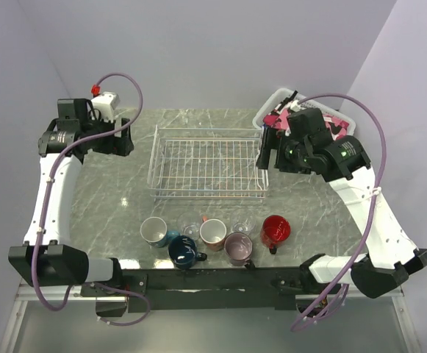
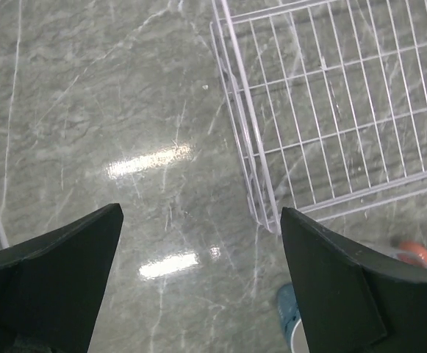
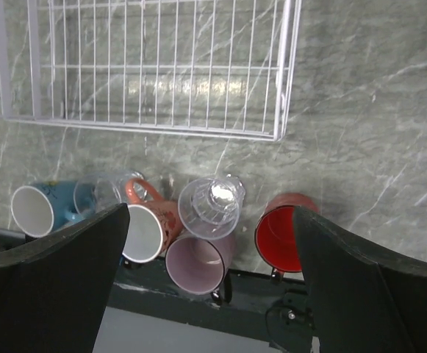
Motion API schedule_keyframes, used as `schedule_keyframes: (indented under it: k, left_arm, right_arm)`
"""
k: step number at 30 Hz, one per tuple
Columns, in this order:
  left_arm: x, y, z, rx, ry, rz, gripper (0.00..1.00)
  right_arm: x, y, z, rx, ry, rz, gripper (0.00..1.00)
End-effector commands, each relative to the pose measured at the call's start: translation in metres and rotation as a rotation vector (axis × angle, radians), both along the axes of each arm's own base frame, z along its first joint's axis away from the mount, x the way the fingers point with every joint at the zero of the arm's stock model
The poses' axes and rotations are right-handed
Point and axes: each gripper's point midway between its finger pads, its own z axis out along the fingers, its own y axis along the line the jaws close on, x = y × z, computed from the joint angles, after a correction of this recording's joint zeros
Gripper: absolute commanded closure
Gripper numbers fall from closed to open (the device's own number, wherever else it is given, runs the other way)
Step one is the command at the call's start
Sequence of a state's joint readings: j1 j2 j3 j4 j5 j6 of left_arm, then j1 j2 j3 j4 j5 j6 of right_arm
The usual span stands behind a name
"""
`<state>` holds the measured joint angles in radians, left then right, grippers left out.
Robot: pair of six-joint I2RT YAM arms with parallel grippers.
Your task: Load the cups into the dish rack
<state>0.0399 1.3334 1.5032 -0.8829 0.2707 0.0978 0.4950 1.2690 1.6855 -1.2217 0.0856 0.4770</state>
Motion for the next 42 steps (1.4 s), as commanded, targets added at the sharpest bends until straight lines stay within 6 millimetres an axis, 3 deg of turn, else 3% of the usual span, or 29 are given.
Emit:
schedule_keyframes:
  k: [1, 7, 11, 15, 18, 26, 42]
  left_arm:
    - [-0.023, -0.008, 0.009, 0.064, -0.042, -0.156, 0.05]
    - [-0.051, -0.007, -0.02, 0.106, 0.038, -0.221, 0.09]
    - [-0.051, -0.006, -0.024, 0.101, 0.03, -0.199, 0.09]
    - [-0.045, -0.002, -0.03, 0.114, 0.025, -0.184, 0.09]
    - [-0.041, -0.003, -0.03, 0.109, 0.022, -0.181, 0.09]
    - [-0.026, -0.002, -0.027, 0.106, -0.008, -0.167, 0.09]
    - [-0.017, -0.005, -0.027, 0.083, -0.024, -0.158, 0.09]
  right_arm:
    - [-0.015, 0.011, -0.014, 0.016, 0.041, 0.084, 0.0]
    - [-0.02, 0.024, -0.061, -0.067, 0.145, 0.189, 0.0]
    - [-0.02, 0.042, -0.102, -0.224, 0.265, 0.269, 0.04]
    - [-0.029, 0.04, -0.13, -0.24, 0.324, 0.246, 0.2]
    - [-0.037, 0.033, -0.146, -0.248, 0.349, 0.217, 0.23]
    - [-0.059, 0.02, -0.172, -0.254, 0.401, 0.217, 0.3]
    - [-0.049, 0.038, -0.201, -0.218, 0.393, 0.271, 0.39]
